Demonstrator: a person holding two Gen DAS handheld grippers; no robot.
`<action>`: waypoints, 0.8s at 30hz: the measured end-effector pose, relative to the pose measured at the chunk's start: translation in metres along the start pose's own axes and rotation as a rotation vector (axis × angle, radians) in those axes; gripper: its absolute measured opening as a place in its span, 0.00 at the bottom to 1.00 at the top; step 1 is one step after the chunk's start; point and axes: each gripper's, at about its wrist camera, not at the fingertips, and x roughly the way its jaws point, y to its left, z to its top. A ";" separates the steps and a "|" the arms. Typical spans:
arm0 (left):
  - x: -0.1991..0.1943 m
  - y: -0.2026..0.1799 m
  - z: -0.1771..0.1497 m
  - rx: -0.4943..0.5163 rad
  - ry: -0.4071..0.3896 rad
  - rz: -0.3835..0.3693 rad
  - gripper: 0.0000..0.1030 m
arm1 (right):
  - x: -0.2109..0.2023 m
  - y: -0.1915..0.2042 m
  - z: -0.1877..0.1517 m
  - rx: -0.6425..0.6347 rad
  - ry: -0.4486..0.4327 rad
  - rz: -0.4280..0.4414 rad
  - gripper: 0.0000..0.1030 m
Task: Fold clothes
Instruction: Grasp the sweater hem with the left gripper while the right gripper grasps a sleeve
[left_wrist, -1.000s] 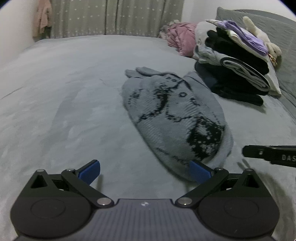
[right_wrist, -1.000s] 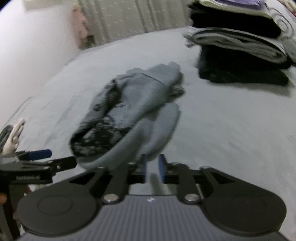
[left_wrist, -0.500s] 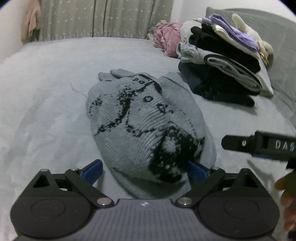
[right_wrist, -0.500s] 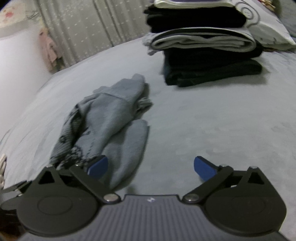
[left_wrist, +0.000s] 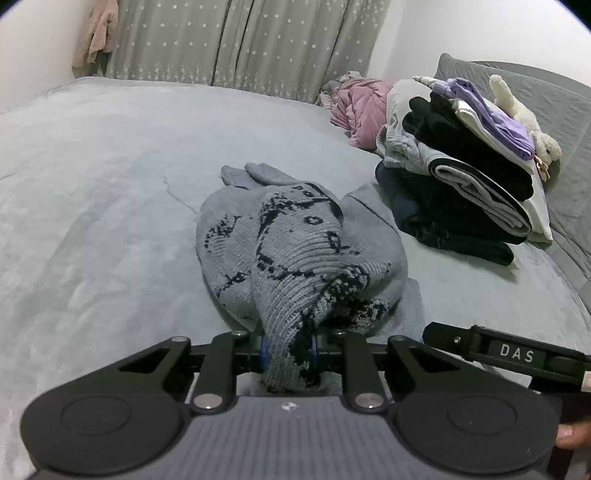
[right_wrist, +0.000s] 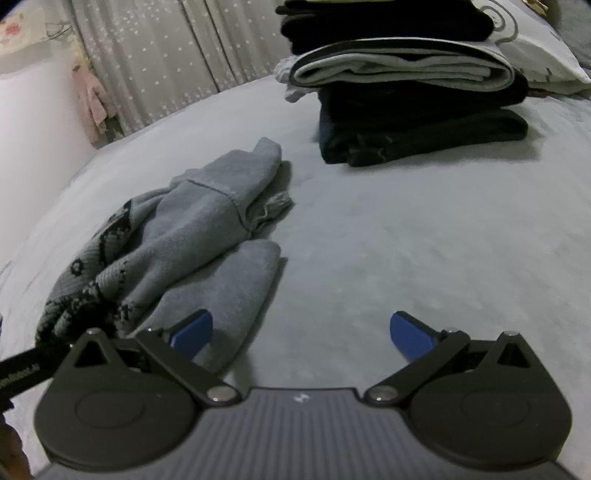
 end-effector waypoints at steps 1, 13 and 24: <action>0.000 0.001 0.000 0.001 0.003 0.000 0.19 | 0.001 0.000 0.001 0.000 -0.001 0.002 1.00; -0.001 0.001 -0.004 0.046 0.013 0.004 0.19 | 0.009 0.013 0.004 -0.013 -0.009 0.056 1.00; -0.010 0.008 -0.010 0.059 0.031 -0.036 0.19 | 0.020 0.029 0.002 -0.018 0.002 0.203 0.92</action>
